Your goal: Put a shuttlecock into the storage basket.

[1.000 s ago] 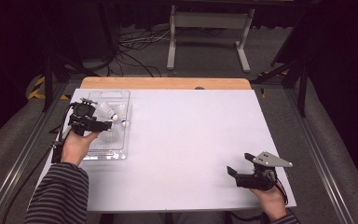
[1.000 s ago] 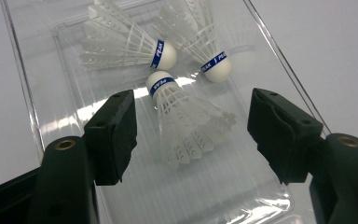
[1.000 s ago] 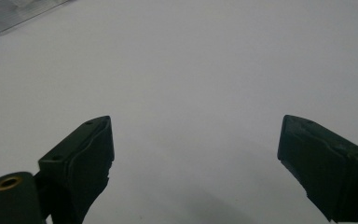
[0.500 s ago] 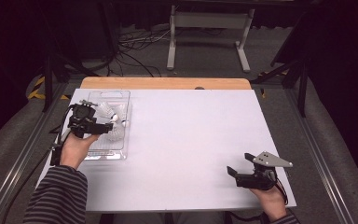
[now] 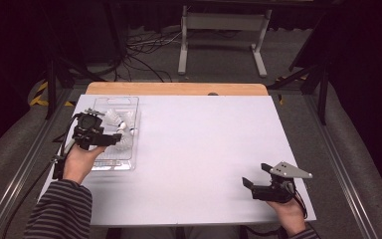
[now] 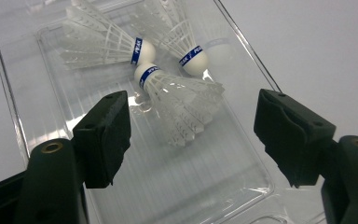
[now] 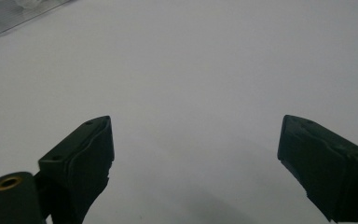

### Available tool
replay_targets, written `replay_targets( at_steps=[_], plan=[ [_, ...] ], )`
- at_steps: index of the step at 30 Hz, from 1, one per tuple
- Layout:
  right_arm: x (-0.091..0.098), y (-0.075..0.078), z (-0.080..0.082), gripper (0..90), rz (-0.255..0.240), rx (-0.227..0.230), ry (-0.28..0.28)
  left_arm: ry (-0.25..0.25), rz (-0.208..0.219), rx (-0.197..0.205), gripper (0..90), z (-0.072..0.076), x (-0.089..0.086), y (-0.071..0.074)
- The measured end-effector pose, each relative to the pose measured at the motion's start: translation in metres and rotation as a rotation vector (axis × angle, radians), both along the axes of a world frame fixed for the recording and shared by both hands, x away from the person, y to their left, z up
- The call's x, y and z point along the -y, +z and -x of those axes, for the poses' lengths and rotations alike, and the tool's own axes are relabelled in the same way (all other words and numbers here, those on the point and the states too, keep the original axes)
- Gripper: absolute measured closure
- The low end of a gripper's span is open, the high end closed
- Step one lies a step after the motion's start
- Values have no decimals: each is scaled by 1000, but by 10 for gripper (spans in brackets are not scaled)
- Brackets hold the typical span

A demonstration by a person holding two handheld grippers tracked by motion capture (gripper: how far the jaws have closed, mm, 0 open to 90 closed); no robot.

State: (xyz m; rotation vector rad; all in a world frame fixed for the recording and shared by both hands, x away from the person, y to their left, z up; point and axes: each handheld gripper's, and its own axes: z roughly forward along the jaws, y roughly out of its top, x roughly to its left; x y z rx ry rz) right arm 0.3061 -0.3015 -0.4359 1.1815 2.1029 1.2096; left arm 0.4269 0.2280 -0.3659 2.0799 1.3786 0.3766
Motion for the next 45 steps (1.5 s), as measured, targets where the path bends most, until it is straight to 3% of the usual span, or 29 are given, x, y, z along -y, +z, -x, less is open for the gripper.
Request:
replay_targets(
  at_steps=[16, 45],
  plan=[
    [0, 0, 0, 110, 0, 0, 0, -38, -6, 16, 278, 11, 3, 2],
    [0, 0, 0, 110, 2, -1, 1, -67, 25, 33, 270, 30, 1, 2]
  ],
)
